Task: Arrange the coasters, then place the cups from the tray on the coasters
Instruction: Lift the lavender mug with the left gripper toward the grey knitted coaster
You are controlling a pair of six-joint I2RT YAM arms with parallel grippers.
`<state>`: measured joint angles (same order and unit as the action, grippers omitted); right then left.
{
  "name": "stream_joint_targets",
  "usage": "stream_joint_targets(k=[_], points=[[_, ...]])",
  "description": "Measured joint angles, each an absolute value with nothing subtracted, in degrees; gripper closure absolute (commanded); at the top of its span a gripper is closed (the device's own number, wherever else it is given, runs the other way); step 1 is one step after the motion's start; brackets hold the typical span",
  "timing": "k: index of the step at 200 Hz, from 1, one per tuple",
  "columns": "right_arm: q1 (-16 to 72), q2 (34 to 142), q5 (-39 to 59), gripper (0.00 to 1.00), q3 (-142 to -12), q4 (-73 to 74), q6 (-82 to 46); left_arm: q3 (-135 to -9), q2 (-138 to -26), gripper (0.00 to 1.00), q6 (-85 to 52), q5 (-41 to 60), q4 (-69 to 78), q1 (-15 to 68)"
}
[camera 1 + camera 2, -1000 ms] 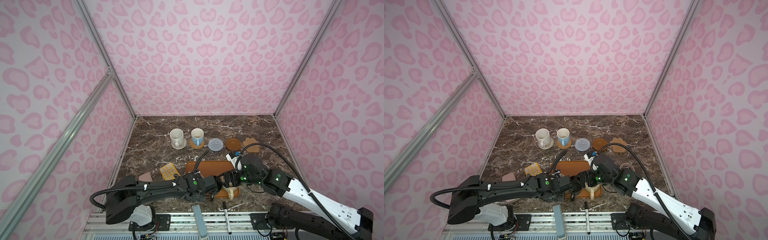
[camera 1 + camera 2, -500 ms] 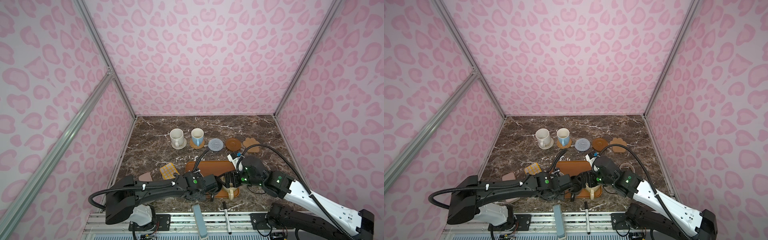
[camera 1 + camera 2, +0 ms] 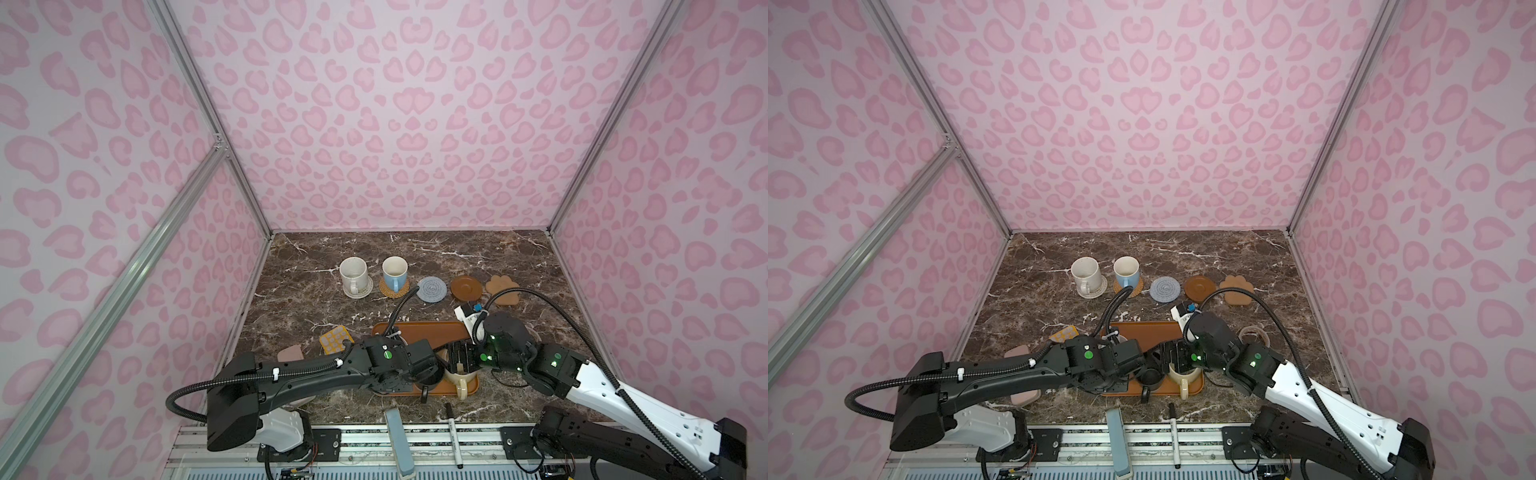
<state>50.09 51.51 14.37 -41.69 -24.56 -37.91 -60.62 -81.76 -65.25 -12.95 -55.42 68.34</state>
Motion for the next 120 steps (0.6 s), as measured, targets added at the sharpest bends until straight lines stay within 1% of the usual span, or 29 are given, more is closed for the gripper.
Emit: stream_joint_targets(k=[8, 14, 73, 120], points=[[50.1, 51.5, 14.1, 0.02, -41.8, -24.2, -37.9, -61.2, -81.3, 0.97, -64.8, -13.1, -56.1, 67.6], [50.1, 51.6, 13.7, 0.02, -41.8, -23.9, -37.9, -61.6, -80.9, 0.99, -64.8, -13.3, -56.6, 67.0], [49.2, 53.8, 13.6, 0.02, -43.8, -23.0, -37.4, -70.3, -79.5, 0.99, -60.5, -15.3, -61.7, 62.9], [42.8, 55.8, 15.6, 0.02, -45.8, -21.1, -36.8, -79.0, -82.1, 1.00, -55.7, -15.0, -63.8, 59.3]])
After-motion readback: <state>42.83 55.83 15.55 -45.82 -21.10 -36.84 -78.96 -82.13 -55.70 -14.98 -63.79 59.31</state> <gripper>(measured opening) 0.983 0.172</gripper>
